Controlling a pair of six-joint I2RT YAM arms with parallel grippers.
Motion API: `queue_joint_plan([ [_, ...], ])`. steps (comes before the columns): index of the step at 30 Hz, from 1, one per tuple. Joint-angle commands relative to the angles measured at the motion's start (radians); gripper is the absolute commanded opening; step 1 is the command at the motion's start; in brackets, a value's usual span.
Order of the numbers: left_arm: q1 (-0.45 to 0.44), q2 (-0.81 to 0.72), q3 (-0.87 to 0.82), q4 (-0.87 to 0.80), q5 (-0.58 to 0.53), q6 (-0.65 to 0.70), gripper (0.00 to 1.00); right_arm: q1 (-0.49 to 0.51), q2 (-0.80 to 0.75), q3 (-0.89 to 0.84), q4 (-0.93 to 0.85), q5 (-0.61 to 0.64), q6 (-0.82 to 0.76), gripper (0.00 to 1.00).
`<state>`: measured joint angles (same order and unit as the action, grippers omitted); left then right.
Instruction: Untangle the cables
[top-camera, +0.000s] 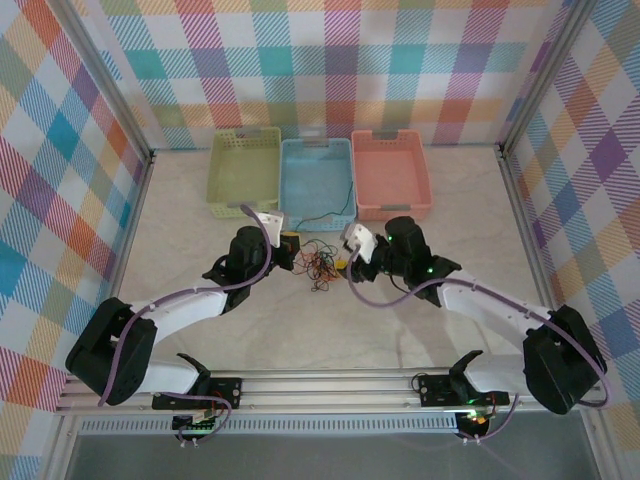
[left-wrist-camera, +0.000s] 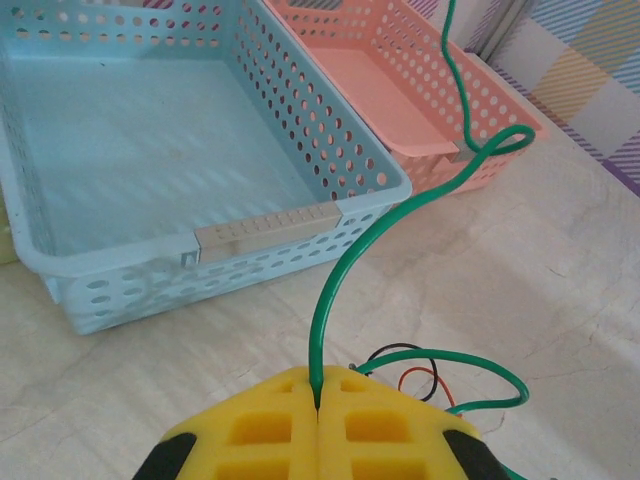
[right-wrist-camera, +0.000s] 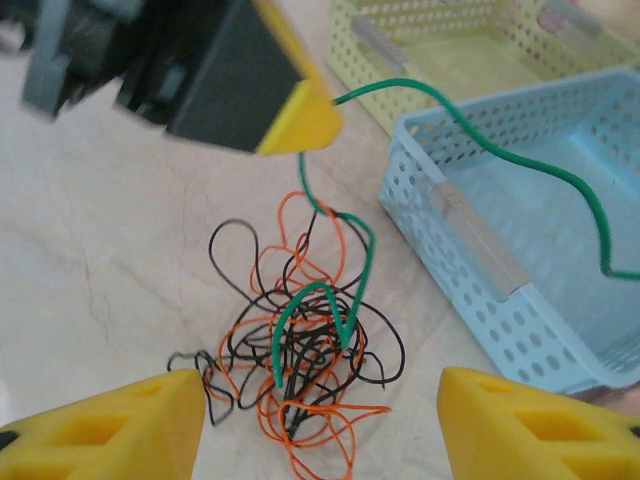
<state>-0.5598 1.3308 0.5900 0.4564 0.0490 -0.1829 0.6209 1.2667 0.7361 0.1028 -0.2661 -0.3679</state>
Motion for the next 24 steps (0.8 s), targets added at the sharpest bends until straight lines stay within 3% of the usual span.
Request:
queue_joint_plan([
  [1,0.009,-0.028,-0.016,0.067,-0.023,-0.012,0.00,-0.039,0.062,0.049,-0.013,-0.156,0.248,0.60],
  [10,0.009,-0.041,-0.042,0.110,-0.036,-0.006,0.00,-0.036,0.224,0.093,0.089,-0.339,0.413,0.58],
  [15,0.009,-0.042,-0.042,0.108,-0.037,-0.005,0.00,-0.030,0.308,0.154,0.049,-0.304,0.461,0.53],
  [24,0.009,-0.035,-0.038,0.106,-0.029,-0.003,0.00,-0.018,0.406,0.183,0.093,-0.387,0.515,0.48],
])
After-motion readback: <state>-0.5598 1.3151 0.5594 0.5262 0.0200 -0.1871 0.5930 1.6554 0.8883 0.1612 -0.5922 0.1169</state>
